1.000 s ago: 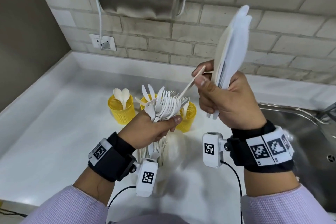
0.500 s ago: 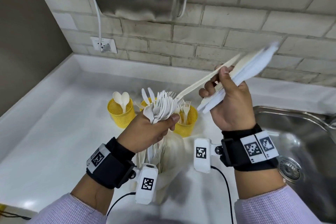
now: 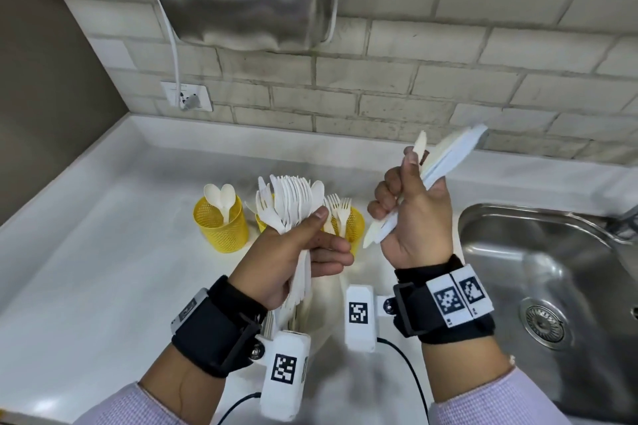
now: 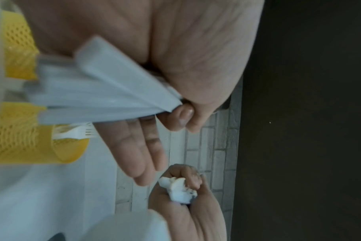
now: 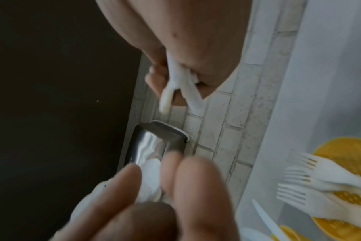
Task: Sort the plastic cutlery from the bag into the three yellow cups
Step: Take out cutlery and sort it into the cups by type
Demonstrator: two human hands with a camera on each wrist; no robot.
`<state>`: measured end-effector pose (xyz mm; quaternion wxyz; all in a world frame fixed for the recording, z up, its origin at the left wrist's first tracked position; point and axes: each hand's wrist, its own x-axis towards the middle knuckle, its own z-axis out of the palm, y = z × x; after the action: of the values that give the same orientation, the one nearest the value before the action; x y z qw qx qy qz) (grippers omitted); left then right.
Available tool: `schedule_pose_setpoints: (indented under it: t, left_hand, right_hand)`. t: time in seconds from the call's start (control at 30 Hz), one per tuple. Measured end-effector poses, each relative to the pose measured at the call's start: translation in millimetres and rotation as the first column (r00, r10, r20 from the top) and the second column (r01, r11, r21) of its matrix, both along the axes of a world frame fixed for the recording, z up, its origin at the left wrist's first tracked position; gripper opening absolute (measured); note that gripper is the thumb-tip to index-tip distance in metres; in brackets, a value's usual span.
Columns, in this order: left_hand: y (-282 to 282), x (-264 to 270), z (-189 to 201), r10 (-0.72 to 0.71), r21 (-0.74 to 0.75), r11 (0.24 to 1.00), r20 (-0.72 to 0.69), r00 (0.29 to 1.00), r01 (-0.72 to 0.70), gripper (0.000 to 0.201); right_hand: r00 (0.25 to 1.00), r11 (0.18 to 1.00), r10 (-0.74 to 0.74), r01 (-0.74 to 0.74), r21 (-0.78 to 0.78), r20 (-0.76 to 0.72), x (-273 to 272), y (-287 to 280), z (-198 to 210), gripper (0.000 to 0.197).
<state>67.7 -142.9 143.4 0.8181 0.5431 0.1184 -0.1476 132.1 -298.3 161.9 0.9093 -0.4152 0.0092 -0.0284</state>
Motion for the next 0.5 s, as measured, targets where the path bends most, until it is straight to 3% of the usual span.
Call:
schedule_pose_setpoints:
  t: [0.13,0.33,0.5]
  left_hand:
    - [-4.5,0.3,9.1,0.033,-0.118,0.992,-0.056,0.998,-0.039,0.028]
    - [-1.7,2.4,3.8,0.015,-0.238,0.97,-0.146,0.989,-0.05,0.046]
    - [0.9,2.0,4.7,0.044,-0.328,0.94,-0.149,0.988,-0.091,0.033]
  right_hand:
    - [0.99,0.972,-0.007,0.04,-0.231,0.143,-10.3,9.7,5.8,0.035]
    - [0.96,0.902,0.046,0.079,-0.424,0.276,-29.4,27.7,4.3,0.042]
    - [0.95,0.832,0.144,0.036,-0.554,0.278,-40.1,38.0,-5.5,0.035]
